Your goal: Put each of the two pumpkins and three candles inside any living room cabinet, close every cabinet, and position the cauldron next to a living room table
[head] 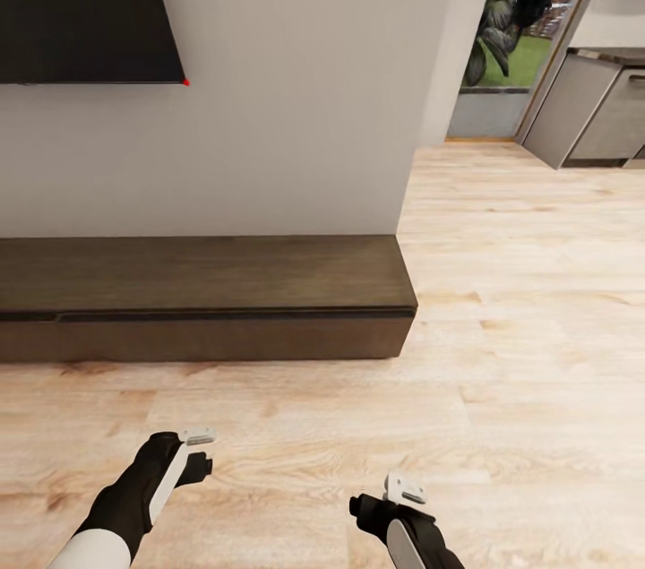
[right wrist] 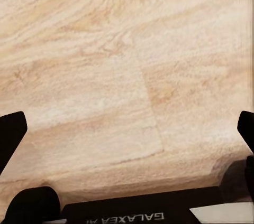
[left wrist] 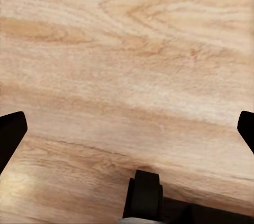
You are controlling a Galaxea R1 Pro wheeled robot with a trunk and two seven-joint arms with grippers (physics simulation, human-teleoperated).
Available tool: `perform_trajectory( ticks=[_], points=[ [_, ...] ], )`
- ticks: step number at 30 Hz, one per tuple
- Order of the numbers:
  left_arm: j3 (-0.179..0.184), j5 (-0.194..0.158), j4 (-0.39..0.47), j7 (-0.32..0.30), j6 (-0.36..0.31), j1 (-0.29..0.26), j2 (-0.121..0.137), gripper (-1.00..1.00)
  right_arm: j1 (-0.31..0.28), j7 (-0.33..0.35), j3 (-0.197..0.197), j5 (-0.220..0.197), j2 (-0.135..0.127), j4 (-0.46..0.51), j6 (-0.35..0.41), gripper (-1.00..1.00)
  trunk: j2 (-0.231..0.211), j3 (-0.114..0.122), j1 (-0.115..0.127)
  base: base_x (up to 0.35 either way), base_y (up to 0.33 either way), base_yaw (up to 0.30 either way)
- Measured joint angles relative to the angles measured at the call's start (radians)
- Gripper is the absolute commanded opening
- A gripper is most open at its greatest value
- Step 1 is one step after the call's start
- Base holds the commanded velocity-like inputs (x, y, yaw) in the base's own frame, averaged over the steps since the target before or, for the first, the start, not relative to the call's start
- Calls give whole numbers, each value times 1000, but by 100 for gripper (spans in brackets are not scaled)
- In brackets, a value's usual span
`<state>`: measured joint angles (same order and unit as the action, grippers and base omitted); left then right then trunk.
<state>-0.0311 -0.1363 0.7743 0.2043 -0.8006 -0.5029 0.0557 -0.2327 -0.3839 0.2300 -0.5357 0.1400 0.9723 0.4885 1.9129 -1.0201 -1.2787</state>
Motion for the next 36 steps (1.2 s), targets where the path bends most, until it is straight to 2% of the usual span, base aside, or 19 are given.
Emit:
perform_trajectory(
  ticks=[23,33,36],
  points=[
    [0,1,-4,0,4,0,0,100,0,-2,-1,0,0,-11,-2,100,-161,72,88,0,0,0],
    [0,1,-5,0,4,0,0,100,-2,-2,-1,-1,0,-80,-47,100,-231,103,127,0,0,0],
    [13,1,-7,0,4,0,-1,100,-2,-2,-1,-1,0,-81,-50,100,-252,113,138,0,0,0]
  ],
)
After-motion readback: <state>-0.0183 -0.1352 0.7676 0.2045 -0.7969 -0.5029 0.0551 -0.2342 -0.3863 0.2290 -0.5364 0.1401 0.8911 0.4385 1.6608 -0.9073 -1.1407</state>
